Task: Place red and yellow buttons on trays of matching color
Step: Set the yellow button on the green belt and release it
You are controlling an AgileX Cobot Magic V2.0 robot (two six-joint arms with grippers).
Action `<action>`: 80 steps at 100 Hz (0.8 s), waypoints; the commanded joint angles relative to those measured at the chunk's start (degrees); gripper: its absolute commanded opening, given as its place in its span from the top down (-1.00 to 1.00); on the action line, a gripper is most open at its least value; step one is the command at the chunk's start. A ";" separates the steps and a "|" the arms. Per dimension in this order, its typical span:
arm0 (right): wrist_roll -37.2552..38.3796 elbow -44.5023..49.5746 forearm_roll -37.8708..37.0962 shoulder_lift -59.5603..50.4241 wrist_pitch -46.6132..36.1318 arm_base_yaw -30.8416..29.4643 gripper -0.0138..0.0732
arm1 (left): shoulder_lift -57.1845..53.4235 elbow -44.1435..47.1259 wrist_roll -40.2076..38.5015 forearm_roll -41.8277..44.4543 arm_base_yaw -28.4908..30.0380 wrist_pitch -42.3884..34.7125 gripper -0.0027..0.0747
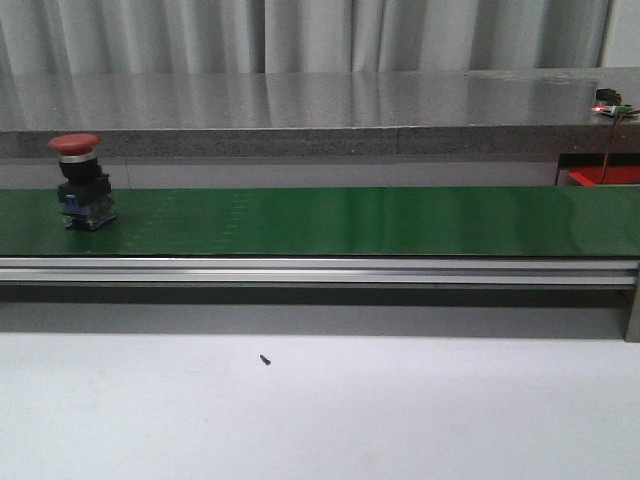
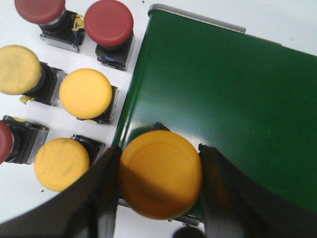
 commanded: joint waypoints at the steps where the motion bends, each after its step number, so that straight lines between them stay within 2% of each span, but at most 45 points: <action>1: 0.05 -1.10 -0.15 -0.99 -4.30 0.17 0.96 | -2.13 -1.95 -0.05 -0.90 -0.36 -2.08 0.29; 17: 0.05 -1.10 -0.15 -0.99 -4.30 0.17 0.96 | -2.13 -1.95 -0.05 -1.27 -0.36 -2.08 -0.40; 24: 0.05 -1.10 -0.15 -0.99 -4.30 0.17 0.96 | -2.38 -1.95 -0.05 -2.35 -0.36 -2.08 -0.52; 35: 0.05 -1.10 -0.15 -0.99 -4.30 0.17 0.96 | -3.53 -1.95 0.49 -4.05 -0.38 -2.47 -0.50; 63: 0.05 -1.10 -0.15 -0.99 -4.30 0.17 0.96 | -7.32 -1.66 9.11 -12.82 -0.61 0.06 -0.47; 70: 0.05 -1.10 -0.15 -0.99 -4.30 0.17 0.96 | -9.04 -0.15 10.22 -12.71 -0.61 -0.72 -0.33; 80: 0.05 -1.10 -0.15 -0.99 -4.30 0.17 0.96 | -12.36 3.33 10.34 -12.17 -0.61 -2.66 0.06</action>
